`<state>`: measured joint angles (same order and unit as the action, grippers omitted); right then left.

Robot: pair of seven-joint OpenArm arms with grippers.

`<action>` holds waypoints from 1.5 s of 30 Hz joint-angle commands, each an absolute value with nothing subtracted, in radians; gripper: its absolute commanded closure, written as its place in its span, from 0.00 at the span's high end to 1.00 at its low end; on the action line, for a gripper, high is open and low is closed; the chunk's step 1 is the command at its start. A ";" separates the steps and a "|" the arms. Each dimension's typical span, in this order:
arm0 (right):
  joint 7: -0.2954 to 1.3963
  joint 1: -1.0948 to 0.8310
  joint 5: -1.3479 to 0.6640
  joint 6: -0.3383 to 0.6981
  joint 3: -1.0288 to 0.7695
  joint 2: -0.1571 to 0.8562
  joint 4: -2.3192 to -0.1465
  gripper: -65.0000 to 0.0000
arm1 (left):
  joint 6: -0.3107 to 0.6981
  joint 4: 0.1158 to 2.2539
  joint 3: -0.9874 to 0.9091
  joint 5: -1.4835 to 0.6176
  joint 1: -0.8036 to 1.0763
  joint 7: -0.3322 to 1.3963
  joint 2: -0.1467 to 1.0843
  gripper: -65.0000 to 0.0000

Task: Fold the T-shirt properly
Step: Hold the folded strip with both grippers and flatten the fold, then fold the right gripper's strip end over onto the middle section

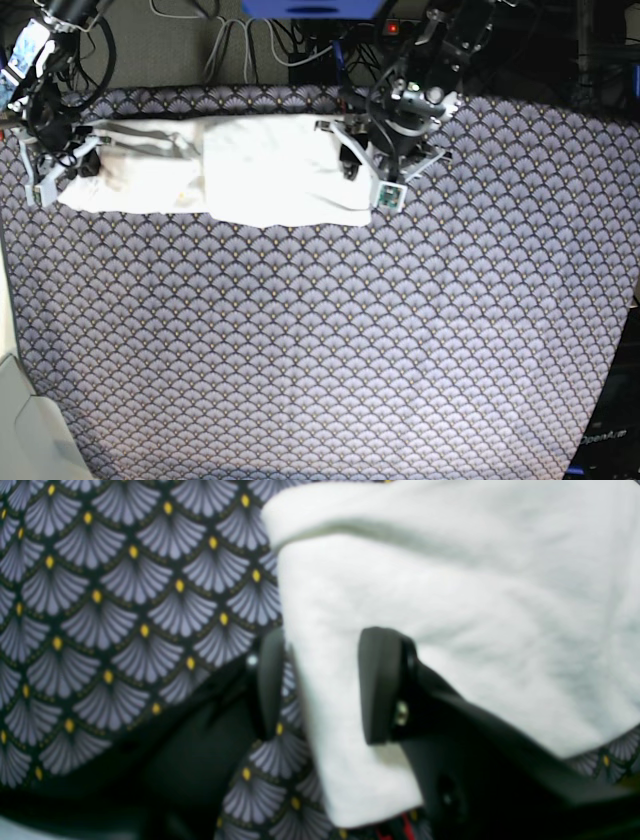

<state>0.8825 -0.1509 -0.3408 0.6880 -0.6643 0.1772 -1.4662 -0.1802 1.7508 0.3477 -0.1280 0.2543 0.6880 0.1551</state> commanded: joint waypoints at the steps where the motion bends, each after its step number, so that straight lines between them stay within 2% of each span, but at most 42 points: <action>1: 0.926 -0.157 -0.303 0.698 -0.661 0.183 -1.469 0.00 | -0.180 1.768 0.346 -0.127 0.251 0.670 0.156 0.38; 4: 0.921 -0.157 -0.303 0.698 -0.662 0.193 -1.498 0.00 | -0.180 1.770 0.346 -0.127 0.251 0.670 0.156 0.38; 12: 0.929 -0.194 -0.298 0.698 -0.656 0.177 -1.750 0.00 | -0.177 1.781 0.346 -0.130 0.251 0.670 0.170 0.38; 21: 0.928 -0.280 -0.297 0.698 -0.529 0.139 -1.980 0.00 | -0.177 1.781 0.344 -0.130 0.251 0.670 0.168 0.38; 31: 0.928 -0.288 -0.297 0.698 -0.395 0.065 -1.997 0.00 | -0.180 1.888 0.344 -0.130 0.252 0.671 0.171 0.38; 37: 0.923 -0.278 -0.298 0.698 -0.292 0.054 -2.003 0.00 | -0.182 1.908 0.343 -0.128 0.283 0.671 0.205 0.38; 45: 0.921 -0.265 -0.298 0.698 -0.173 -0.005 -1.998 0.00 | -0.176 1.956 0.130 -0.128 0.380 0.671 0.217 0.38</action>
<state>0.9463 -0.2737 -0.2695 0.6983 -0.1745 -0.0040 -1.9831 -0.1795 1.9350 0.1284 -0.1322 0.3836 0.6914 0.2157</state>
